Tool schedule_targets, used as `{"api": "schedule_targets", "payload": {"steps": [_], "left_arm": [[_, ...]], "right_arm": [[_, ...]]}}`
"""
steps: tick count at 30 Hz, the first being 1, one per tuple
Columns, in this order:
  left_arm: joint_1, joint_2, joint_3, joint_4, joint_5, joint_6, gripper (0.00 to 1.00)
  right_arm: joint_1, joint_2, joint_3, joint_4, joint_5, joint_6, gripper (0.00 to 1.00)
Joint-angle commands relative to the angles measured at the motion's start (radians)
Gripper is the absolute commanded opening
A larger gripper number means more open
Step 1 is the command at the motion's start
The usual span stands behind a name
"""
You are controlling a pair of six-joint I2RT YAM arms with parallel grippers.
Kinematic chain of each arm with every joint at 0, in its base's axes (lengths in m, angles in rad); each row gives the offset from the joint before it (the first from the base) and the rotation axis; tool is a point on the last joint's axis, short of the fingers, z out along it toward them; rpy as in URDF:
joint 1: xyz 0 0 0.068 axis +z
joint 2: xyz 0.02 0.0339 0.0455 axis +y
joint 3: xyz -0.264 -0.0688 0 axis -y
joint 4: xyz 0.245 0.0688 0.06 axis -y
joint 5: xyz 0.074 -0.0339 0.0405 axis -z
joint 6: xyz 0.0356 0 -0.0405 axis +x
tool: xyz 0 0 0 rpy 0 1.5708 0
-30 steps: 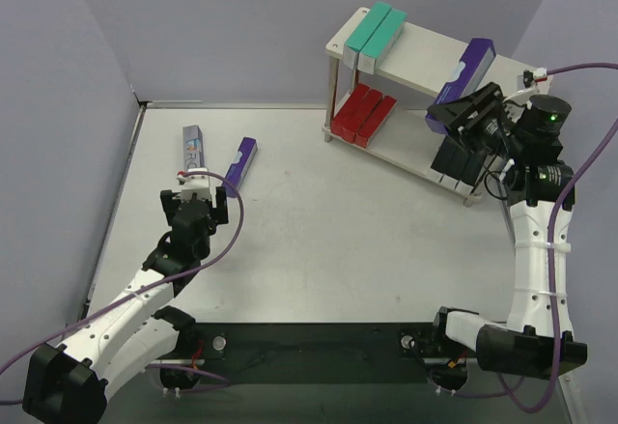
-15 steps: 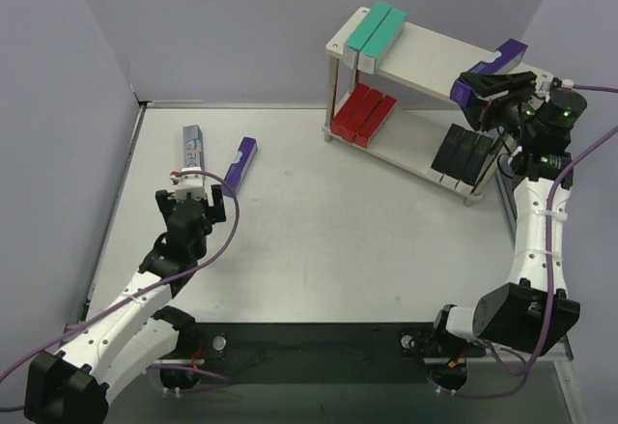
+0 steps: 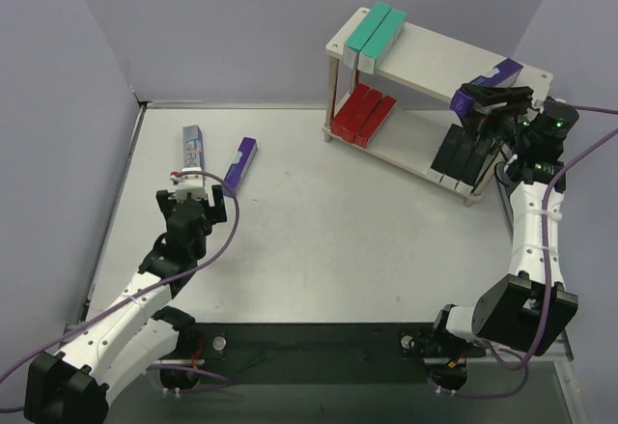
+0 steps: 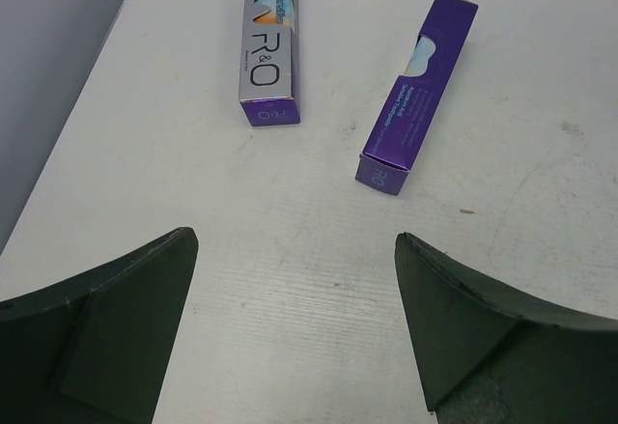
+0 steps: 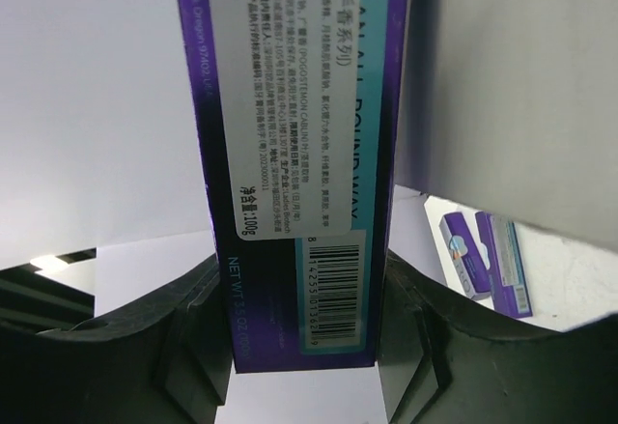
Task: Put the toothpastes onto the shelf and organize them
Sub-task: Place the toothpaste on the shelf.
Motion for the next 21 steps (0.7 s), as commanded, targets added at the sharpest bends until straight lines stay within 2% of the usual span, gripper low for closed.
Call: {"api": "schedule_targets", "payload": {"steps": [1,10,13,14,17,21], "left_arm": [[0.006,-0.019,0.037,0.022,0.012,-0.017,0.95],[0.004,-0.025,0.035,0.022,0.018,-0.02,0.95],[0.004,-0.028,0.035,0.02,0.018,-0.022,0.95],[0.003,-0.028,0.035,0.022,0.021,-0.022,0.95],[0.001,-0.031,0.035,0.022,0.021,-0.024,0.95],[-0.001,-0.034,0.035,0.022,0.021,-0.024,0.95]], "right_arm": [[-0.019,-0.03,-0.026,0.092,-0.015,0.014,0.53],[-0.048,-0.033,-0.039,0.089,-0.018,0.002,0.62],[-0.048,-0.037,-0.012,0.06,-0.016,-0.03,0.7],[-0.05,-0.04,-0.008,0.039,-0.015,-0.038,0.76],[-0.053,-0.048,-0.005,0.017,-0.013,-0.058,0.86],[-0.054,-0.062,-0.012,-0.015,-0.01,-0.084,0.95]]}}
